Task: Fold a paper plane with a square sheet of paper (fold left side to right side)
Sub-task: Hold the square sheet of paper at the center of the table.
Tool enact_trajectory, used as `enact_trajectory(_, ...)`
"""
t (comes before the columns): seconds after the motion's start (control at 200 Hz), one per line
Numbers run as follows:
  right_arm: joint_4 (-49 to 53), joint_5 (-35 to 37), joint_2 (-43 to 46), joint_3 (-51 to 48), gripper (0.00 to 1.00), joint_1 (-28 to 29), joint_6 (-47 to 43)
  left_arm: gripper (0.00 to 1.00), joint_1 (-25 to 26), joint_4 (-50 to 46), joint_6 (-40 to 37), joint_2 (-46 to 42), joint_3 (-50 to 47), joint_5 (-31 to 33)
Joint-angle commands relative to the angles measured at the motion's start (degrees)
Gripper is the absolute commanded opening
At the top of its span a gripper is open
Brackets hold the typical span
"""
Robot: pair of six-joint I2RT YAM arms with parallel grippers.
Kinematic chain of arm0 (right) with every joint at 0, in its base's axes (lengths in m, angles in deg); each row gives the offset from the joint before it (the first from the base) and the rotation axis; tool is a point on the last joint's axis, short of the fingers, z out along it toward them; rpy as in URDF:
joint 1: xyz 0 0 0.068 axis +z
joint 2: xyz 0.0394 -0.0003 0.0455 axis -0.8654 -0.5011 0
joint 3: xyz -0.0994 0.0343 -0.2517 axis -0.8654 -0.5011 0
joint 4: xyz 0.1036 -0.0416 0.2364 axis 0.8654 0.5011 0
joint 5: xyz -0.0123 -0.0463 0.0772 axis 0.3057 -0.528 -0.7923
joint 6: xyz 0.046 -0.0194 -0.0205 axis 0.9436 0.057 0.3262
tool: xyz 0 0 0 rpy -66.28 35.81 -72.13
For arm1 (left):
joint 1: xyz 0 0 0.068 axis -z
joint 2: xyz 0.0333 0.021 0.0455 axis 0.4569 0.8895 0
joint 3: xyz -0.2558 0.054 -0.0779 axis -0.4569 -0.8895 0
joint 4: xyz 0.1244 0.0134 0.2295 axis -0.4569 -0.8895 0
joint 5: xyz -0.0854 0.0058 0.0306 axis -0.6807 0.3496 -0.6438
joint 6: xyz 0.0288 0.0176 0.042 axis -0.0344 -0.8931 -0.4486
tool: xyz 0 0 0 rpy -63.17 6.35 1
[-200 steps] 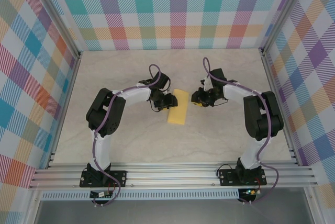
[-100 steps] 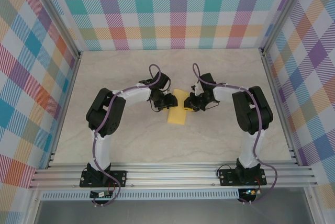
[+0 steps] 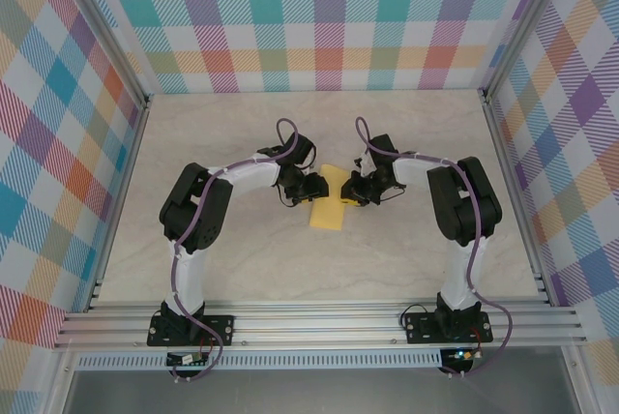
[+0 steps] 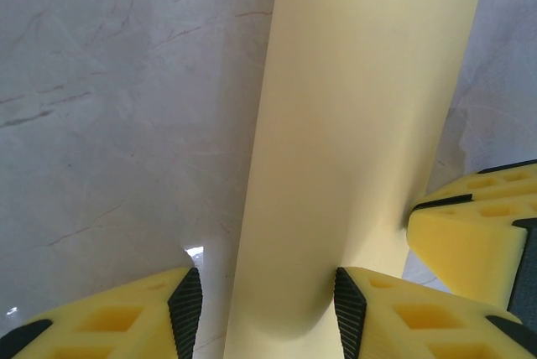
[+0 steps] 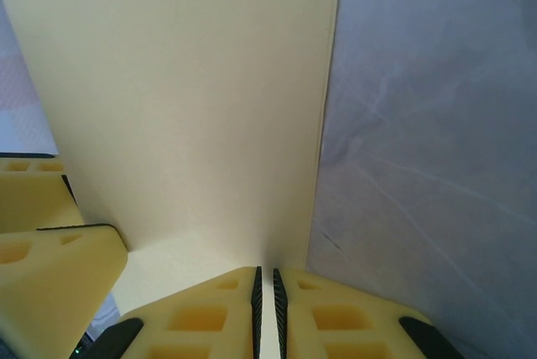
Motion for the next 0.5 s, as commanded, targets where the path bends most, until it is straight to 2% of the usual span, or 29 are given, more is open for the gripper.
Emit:
enact_trajectory(0.0,3.99,2.65,-3.22,-0.08,0.14,0.43,-0.93,0.49,0.95,-2.51,-1.71,-0.86,1.56,0.86)
enact_trajectory(0.32,5.14,3.63,-3.93,0.04,0.14,0.56,-1.44,0.53,0.43,-3.82,-3.13,-7.85,1.32,2.55)
enact_trajectory(0.495,4.92,3.34,-3.93,0.08,0.14,0.56,-1.06,0.43,0.74,1.02,-2.28,-7.92,0.06,-4.64)
